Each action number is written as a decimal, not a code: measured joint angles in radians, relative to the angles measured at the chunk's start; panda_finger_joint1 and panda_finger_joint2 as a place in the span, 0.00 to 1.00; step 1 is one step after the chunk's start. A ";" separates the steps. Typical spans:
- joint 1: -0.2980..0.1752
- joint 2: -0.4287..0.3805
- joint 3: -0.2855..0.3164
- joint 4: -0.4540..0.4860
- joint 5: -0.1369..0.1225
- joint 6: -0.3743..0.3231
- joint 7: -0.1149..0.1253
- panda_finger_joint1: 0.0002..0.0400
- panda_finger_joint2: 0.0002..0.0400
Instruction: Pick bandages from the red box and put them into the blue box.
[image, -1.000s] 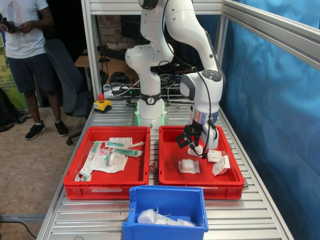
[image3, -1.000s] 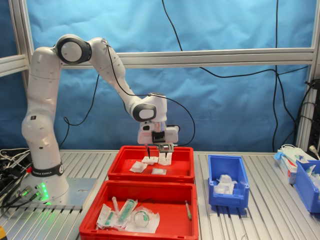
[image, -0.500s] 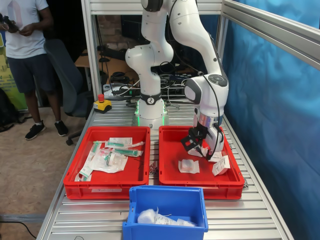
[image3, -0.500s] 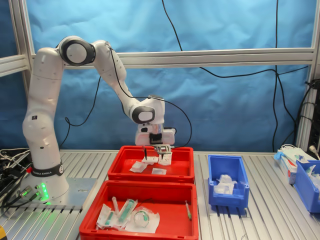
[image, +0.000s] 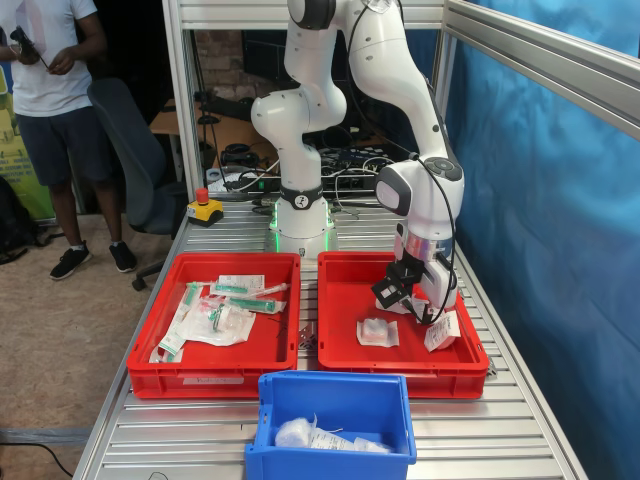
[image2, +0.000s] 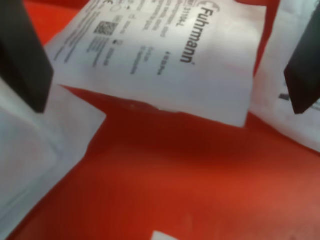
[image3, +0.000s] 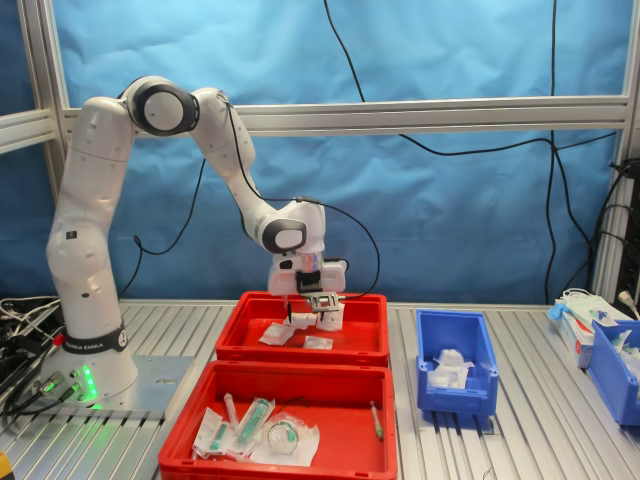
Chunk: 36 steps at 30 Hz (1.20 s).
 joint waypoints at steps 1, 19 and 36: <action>0.004 0.006 0.000 0.000 0.000 0.004 0.005 1.00 1.00; 0.041 0.030 0.002 0.000 0.000 0.020 0.027 1.00 1.00; 0.068 0.037 0.009 0.000 0.000 0.060 0.032 1.00 1.00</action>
